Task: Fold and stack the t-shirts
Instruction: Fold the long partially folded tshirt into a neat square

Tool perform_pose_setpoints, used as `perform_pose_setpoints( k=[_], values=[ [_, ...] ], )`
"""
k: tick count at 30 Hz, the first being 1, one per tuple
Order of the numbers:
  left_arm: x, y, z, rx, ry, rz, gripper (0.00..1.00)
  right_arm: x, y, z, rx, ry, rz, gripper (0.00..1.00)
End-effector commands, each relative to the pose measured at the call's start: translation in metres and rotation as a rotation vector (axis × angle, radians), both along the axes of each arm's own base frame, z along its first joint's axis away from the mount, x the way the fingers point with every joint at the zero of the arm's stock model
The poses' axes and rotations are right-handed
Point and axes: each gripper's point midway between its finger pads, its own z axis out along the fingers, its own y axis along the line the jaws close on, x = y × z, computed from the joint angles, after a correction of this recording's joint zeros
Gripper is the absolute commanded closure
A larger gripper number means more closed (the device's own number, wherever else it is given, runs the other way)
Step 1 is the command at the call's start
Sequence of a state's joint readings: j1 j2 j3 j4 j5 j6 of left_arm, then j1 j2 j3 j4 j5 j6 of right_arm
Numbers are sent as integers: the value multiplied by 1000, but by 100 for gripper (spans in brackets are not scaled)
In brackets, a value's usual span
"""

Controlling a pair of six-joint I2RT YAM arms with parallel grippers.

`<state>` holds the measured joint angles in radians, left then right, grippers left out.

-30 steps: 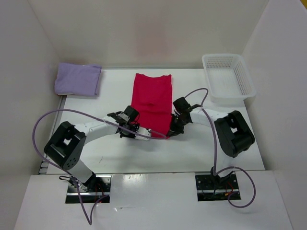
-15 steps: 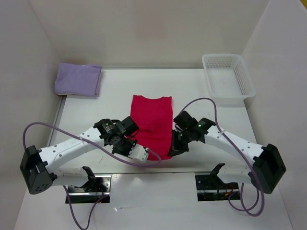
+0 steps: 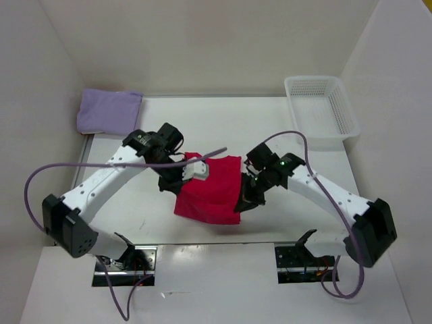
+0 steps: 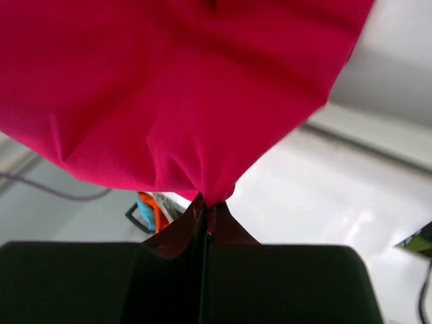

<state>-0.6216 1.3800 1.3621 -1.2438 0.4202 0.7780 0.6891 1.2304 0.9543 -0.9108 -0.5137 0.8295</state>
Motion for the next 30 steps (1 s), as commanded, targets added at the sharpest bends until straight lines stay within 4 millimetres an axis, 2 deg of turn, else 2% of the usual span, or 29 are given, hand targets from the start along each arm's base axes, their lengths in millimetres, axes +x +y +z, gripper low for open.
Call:
perform_pose_setpoints(
  k=[1,2,5,8,9,11,12,14,15,16,21,25,26,30],
  values=[
    [31,4,-5,-42,34,115,100,34,-3,8,7,-60,44,100],
    [43,5,-5,-46,11,137,100,49,-11,0,-17,-52,37,100],
    [83,10,-5,-58,-42,224,100,84,-15,7,-12,-110,38,100],
    [120,13,-16,-62,-40,296,100,108,-20,-4,-10,-99,30,100],
    [128,13,-18,-63,-36,318,100,115,-21,-11,-13,-76,28,100],
    [147,14,-22,-82,-18,352,100,131,-22,-13,8,-95,18,100],
    [151,14,-23,-87,-10,359,100,134,-21,-21,-1,-73,18,100],
    [159,15,-32,-92,14,383,100,147,-17,-19,27,-94,22,100],
    [166,16,-28,-110,-3,389,100,154,-18,-25,24,-92,20,100],
    [168,15,-32,-108,1,390,100,159,-16,-26,27,-100,20,100],
    [186,12,-36,-136,-22,435,100,191,-22,-19,56,-138,-28,100],
    [200,11,-48,-130,-41,462,100,204,-24,-36,54,-105,-47,100],
    [205,9,-50,-137,-45,472,99,209,-23,-40,59,-118,-47,99],
    [223,8,-67,-127,-57,523,93,236,-26,-55,77,-134,-83,78]
  ],
)
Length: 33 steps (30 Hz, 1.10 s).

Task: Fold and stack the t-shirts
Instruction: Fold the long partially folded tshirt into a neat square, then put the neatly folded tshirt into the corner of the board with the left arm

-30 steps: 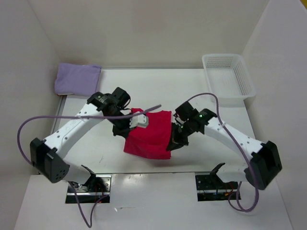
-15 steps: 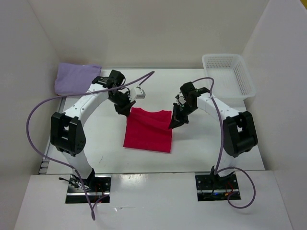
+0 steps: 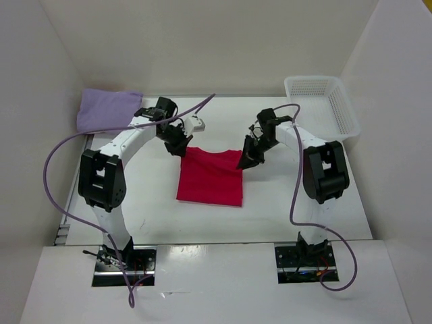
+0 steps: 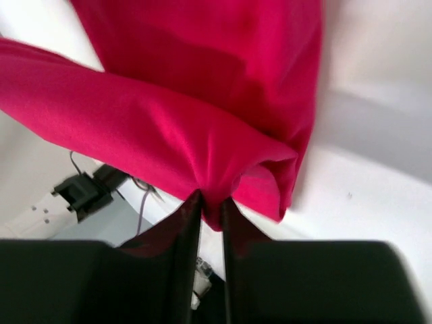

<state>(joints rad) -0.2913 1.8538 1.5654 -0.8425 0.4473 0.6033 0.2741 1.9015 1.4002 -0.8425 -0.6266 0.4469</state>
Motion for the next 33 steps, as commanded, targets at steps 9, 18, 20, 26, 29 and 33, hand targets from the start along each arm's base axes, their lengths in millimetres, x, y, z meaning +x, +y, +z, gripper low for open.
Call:
perform_pose_setpoints(
  k=[9,18,20,26,29,33],
  values=[
    [76,8,-46,-11,-40,230,80,153,-32,48,-55,-455,-200,56],
    [86,20,-46,-17,-47,360,55,66,13,55,-165,-513,-94,100],
    [97,22,-29,-40,-86,379,48,54,25,42,-156,-483,-63,100],
    [102,20,26,-69,-183,336,32,65,33,-7,-205,-380,-57,100],
    [90,23,40,-71,-202,329,27,78,27,-25,-256,-359,-54,100],
    [45,-4,25,-71,-110,172,25,96,6,-47,-292,-320,-104,100]
  ],
)
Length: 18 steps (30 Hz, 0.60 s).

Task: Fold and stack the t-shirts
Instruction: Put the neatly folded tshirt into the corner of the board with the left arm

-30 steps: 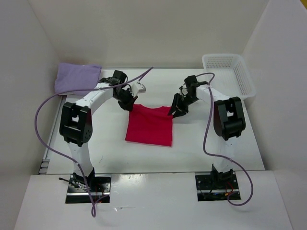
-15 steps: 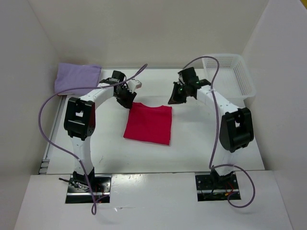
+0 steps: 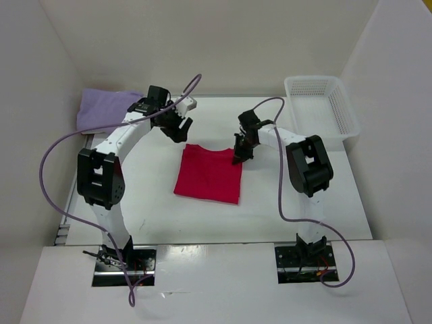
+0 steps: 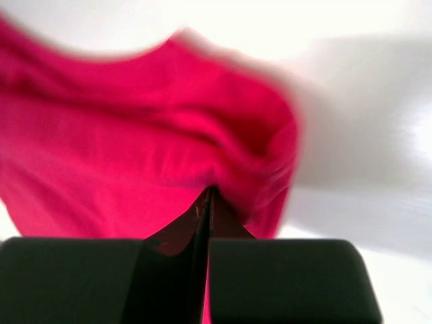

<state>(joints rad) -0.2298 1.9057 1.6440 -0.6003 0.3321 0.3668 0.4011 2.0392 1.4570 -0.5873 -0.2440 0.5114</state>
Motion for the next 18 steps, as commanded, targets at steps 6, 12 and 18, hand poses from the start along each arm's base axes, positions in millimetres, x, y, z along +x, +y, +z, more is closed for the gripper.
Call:
perform_pose_setpoints(
  k=[6,12,18],
  values=[
    [-55,-45,-36,-6,140,-197,23,53,-30,12,-11,-98,-109,100],
    [-64,-26,-39,-51,239,-121,10,51,-33,48,6,-163,-115,100],
    [-91,-5,-55,-125,342,-26,0,12,-32,96,33,-220,-107,83]
  ],
)
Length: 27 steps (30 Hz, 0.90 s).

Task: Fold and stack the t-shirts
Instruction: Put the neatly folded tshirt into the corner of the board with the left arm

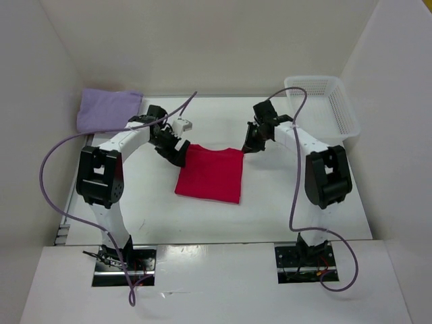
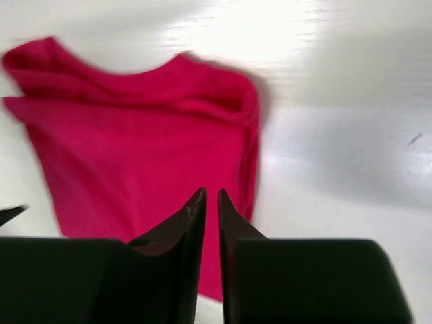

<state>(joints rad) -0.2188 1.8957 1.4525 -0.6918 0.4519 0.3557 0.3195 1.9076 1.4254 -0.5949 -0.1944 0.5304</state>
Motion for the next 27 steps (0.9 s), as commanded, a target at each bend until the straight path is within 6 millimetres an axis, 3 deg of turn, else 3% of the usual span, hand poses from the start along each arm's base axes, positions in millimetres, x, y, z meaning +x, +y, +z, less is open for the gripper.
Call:
perform_pose_setpoints(
  k=[1,5,11,14,19,20,21,22,23,27],
  values=[
    [-16,-8,3,-85,56,19,0,-11,5,54,26,-119,14,81],
    [-40,-16,-34,-127,246,-5,0,-30,6,64,32,-118,5,78],
    [-60,-33,-64,-100,357,-35,0,-44,-4,96,47,-181,-40,78],
    [-62,-29,-85,-40,394,-8,0,-50,-8,113,49,-206,-45,77],
    [-63,-38,-98,-59,437,-17,3,-55,-18,138,43,-248,-69,77],
    [-66,-43,-98,-56,437,-30,13,-55,-22,144,48,-262,-79,77],
    [-64,-43,-101,-55,442,-30,31,-54,-26,147,50,-271,-91,77],
    [-67,-42,-109,-48,464,-28,72,-56,-27,154,54,-281,-92,77],
    [-65,-43,-111,-48,465,-28,98,-54,-31,154,52,-282,-102,77],
    [-55,-49,-106,-73,440,-44,100,-59,-41,162,47,-296,-115,77]
  ],
)
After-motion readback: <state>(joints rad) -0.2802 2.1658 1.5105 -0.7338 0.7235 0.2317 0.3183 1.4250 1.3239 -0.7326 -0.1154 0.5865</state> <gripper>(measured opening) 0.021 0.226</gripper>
